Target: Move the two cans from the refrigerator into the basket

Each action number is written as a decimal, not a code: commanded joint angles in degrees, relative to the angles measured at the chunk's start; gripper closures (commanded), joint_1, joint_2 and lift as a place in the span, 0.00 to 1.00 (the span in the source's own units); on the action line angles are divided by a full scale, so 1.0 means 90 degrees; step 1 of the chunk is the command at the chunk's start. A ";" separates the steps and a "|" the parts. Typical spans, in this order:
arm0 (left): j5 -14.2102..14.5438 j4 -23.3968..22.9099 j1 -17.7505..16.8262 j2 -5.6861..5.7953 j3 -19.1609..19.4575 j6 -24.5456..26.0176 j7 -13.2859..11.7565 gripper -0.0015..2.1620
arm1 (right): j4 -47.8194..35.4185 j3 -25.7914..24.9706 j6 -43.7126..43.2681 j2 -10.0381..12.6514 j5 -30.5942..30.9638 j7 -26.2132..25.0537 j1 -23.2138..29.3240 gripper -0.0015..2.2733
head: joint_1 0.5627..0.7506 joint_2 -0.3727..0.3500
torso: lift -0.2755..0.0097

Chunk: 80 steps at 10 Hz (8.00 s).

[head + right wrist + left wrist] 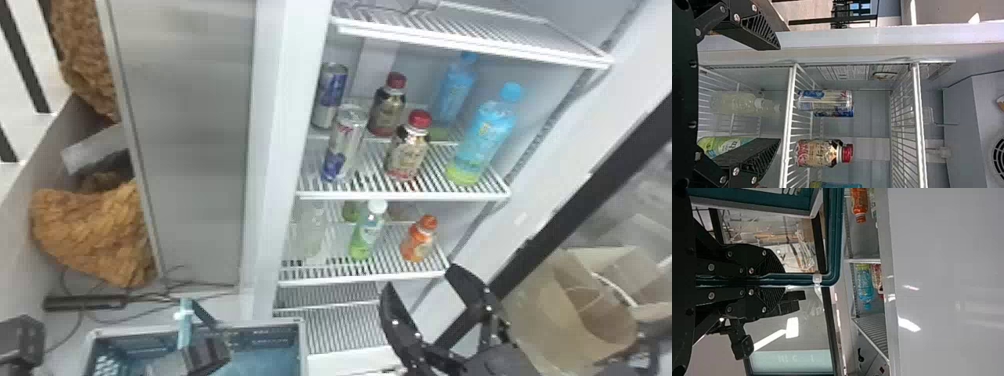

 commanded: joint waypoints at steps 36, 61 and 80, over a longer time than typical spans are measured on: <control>0.0099 0.0043 -0.0187 0.0032 -0.0051 -0.0078 0.0038 0.55 | 0.4732 0.1244 0.1078 0.0245 -0.0106 -0.0768 -0.6494 0.47 | 0.70 0.31 | 0.86; 0.0124 0.0043 -0.0202 -0.0007 0.0013 -0.0125 0.0038 0.55 | 0.0498 0.1104 0.5265 -0.0487 -0.1096 0.1898 -0.2994 0.49 | 0.70 0.51 | 0.86; 0.0137 0.0043 -0.0249 0.0022 -0.0038 -0.0172 0.0038 0.55 | 0.0764 0.0304 0.2750 0.0030 -0.0792 -0.0055 -0.3838 0.06 | 0.70 0.27 | 0.86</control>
